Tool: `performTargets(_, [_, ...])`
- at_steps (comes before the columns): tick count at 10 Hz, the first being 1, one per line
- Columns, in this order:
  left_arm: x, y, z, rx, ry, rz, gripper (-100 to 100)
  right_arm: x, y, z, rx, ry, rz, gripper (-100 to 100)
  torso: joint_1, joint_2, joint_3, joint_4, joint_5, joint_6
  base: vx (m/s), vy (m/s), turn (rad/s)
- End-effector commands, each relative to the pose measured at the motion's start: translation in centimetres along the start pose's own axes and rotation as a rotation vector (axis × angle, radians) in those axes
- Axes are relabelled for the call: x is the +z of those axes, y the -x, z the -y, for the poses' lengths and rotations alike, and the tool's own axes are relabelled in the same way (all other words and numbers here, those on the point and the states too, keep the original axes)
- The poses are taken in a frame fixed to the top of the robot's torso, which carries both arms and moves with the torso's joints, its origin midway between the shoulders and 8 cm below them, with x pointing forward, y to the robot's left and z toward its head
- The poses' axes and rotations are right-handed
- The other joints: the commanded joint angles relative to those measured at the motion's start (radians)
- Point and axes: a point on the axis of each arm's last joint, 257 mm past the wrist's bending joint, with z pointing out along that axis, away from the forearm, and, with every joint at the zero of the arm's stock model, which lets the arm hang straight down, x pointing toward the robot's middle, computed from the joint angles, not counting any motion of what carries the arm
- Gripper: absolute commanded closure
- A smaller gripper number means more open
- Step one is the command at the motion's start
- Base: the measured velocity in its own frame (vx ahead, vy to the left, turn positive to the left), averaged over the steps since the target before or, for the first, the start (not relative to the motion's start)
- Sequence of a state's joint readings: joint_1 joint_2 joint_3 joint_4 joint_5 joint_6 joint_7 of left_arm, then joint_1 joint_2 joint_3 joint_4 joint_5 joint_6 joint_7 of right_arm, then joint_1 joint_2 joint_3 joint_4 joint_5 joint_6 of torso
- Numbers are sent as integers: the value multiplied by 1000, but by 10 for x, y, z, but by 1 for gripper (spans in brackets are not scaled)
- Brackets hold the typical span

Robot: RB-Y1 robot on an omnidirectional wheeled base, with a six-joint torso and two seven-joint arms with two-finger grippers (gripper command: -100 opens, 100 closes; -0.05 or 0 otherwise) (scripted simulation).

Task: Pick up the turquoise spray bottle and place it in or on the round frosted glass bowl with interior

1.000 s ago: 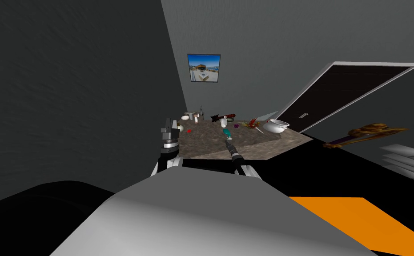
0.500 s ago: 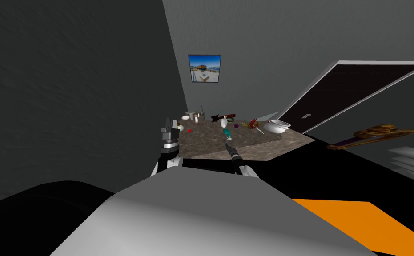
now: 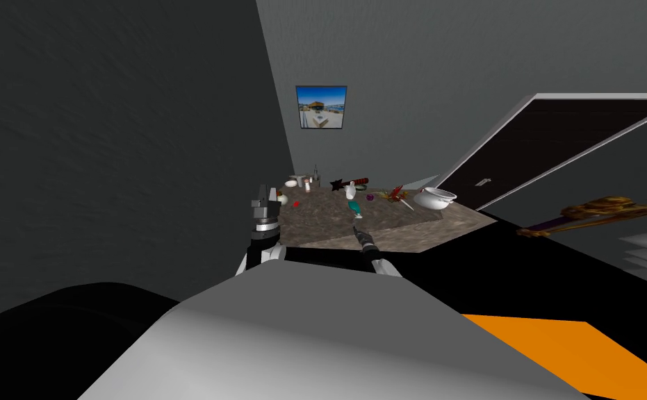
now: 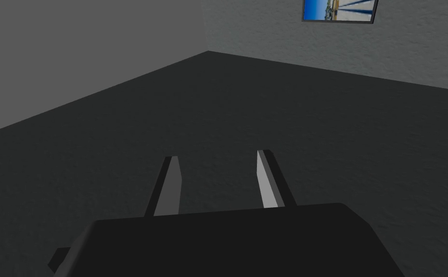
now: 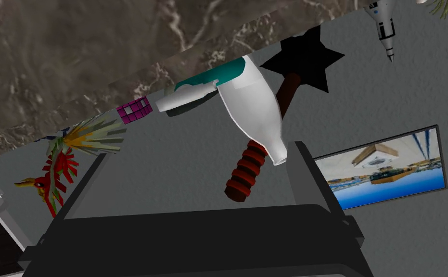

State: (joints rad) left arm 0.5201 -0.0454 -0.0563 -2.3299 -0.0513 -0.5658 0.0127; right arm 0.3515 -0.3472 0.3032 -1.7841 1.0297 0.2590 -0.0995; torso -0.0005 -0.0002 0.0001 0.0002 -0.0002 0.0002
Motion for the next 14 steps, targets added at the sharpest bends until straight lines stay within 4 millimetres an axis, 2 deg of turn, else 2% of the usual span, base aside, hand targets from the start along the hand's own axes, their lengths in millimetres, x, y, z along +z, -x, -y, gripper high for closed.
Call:
performTargets(1, [0, 0, 0, 0, 0, 0, 0, 1, -13, 18, -81, -52, -18, -100, 0, 0, 0, 0, 0, 0, 7, -15, 57])
performTargets(3, [0, 0, 0, 0, 0, 0, 0, 1, -10, 18, -116, -50, -8, -100, 0, 0, 0, 0, 0, 0, 3, -14, 28])
performTargets(4, [0, 0, 0, 0, 0, 0, 0, 1, -20, 35, -189, -99, -24, -100, 0, 0, 0, 0, 0, 0, 9, -13, 84])
performTargets(6, [0, 0, 0, 0, 0, 0, 0, 1, -16, 34, -228, -96, -12, -100, 0, -1, 0, 0, 0, 0, 8, -14, 23])
performTargets(7, [0, 0, 0, 0, 0, 0, 0, 0, -24, 52, -301, -143, -27, -100, 0, 0, 0, 0, 0, 0, 14, -11, 97])
performTargets(9, [0, 0, 0, 0, 0, 0, 0, 0, -20, 50, -342, -139, -14, -100, 0, -1, -1, 0, 0, 0, 10, -12, 21])
performTargets(10, [0, 0, 0, 0, 0, 0, 0, -1, -26, 67, -425, -182, -24, -100, 0, -1, 0, 0, 0, 0, 12, -9, 75])
performTargets(12, [0, 0, 0, 0, 0, 0, 0, -1, -23, 65, -458, -178, -12, -100, 0, -1, -1, 0, 0, 0, 14, -10, 35])
performTargets(13, [0, 0, 0, 0, 0, 0, 0, -3, -27, 81, -540, -218, -21, -100, 0, -1, 0, 0, 0, 0, 19, -10, 111])
performTargets(14, [0, 0, 0, 0, 0, 0, 0, -3, -24, 79, -567, -214, -11, -100, 0, -1, -1, 0, 0, 0, 23, -16, 58])
